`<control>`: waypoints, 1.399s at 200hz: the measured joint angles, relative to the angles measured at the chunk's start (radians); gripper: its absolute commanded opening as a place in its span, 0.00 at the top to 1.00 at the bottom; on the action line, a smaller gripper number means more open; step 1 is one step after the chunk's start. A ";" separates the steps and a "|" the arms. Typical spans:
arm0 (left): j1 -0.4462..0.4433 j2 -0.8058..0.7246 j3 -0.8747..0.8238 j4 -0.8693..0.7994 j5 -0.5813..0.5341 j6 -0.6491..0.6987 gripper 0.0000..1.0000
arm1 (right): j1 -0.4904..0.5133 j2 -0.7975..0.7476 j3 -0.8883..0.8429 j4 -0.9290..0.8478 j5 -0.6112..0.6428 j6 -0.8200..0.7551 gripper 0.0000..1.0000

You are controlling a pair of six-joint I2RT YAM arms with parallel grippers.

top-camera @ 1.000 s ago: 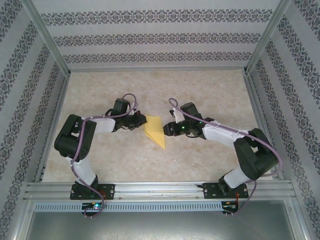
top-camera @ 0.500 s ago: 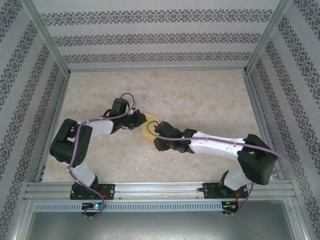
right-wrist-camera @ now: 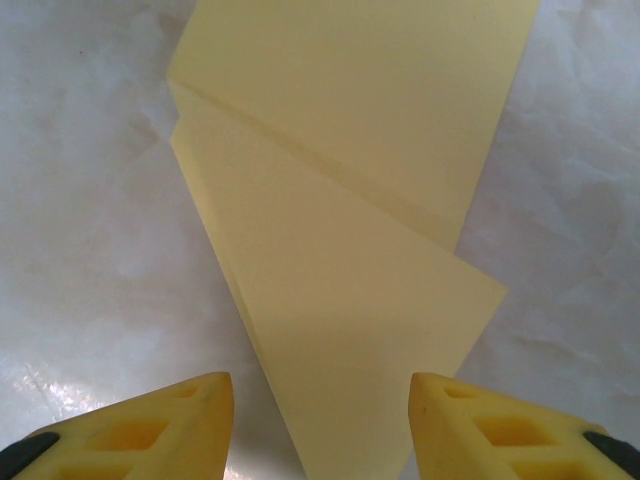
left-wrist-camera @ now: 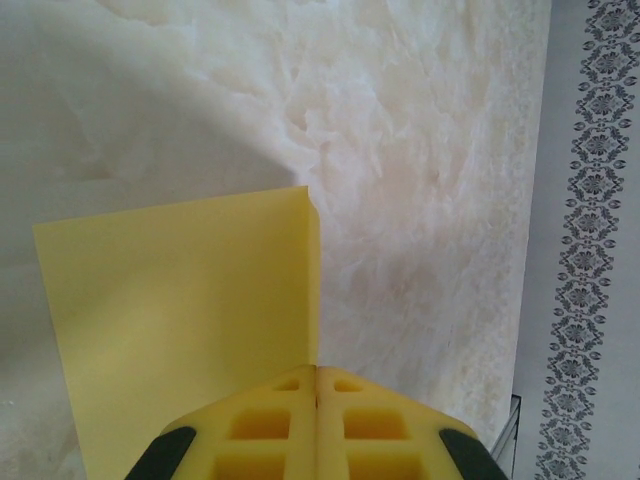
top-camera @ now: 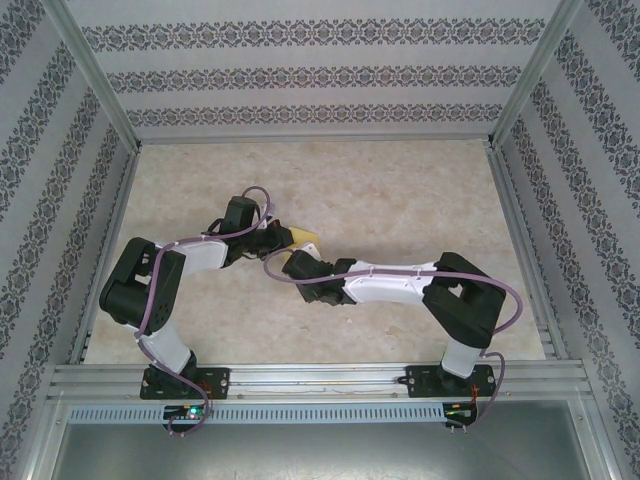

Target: Fold a paper plane with a square sheet of paper (fold left side to right side)

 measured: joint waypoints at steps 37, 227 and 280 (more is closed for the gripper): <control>-0.005 0.000 0.006 -0.008 -0.005 0.000 0.96 | 0.000 0.032 0.012 0.001 0.017 -0.016 0.53; 0.004 -0.032 0.019 -0.093 -0.057 0.051 0.68 | 0.013 0.077 0.020 -0.025 0.059 -0.034 1.00; 0.111 -0.176 -0.014 -0.174 -0.060 0.112 0.64 | 0.003 0.073 0.019 -0.032 0.023 -0.034 1.00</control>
